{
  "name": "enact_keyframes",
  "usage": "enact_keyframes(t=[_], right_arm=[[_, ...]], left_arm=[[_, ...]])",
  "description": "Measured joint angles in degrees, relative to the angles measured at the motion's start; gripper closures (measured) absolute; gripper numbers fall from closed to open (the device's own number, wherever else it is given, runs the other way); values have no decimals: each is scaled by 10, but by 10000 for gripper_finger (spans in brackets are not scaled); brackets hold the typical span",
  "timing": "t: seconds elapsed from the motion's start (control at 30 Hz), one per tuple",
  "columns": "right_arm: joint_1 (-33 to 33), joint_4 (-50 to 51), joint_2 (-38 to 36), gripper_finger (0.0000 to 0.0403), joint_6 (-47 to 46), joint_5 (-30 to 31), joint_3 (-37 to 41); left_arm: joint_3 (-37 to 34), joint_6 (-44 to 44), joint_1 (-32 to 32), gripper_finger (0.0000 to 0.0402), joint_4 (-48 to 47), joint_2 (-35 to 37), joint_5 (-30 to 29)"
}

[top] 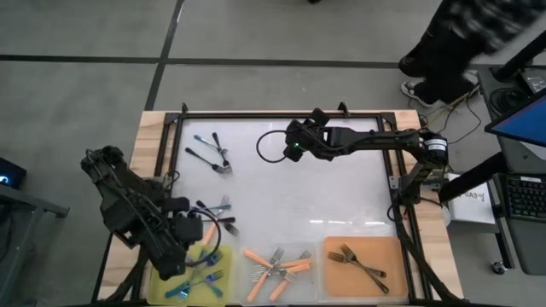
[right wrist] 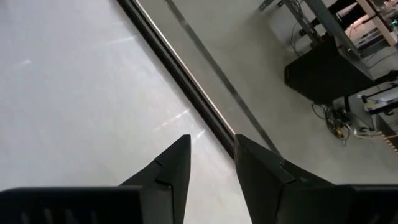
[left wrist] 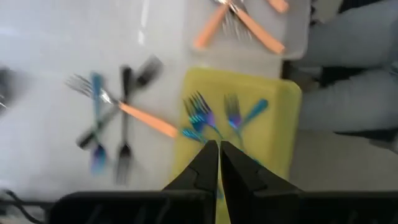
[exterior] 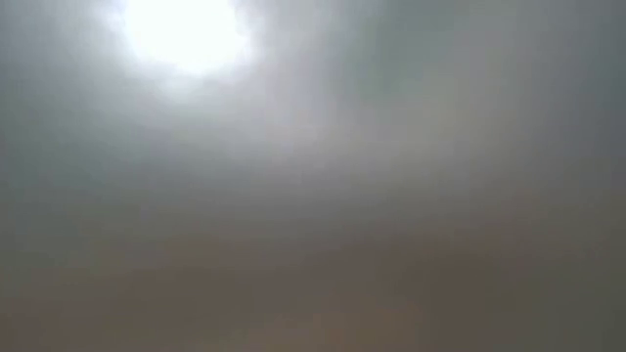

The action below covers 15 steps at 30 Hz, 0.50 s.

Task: Sort silverware by color (type)
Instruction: Put the black fork into the orange bin

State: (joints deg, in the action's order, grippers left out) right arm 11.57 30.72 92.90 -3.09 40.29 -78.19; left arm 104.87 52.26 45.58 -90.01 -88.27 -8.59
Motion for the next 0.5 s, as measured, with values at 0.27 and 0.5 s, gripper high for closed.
enact_keyframes(t=[0.27, 0.5], right_arm=[[1, -1, 0, 293, -23, -127, 0], [2, -1, 0, 294, -9, -144, 0]], left_arm=[[-28, -97, -1, 402, 0, 11, -137], [-138, -102, -58, 402, 0, 85, -194]])
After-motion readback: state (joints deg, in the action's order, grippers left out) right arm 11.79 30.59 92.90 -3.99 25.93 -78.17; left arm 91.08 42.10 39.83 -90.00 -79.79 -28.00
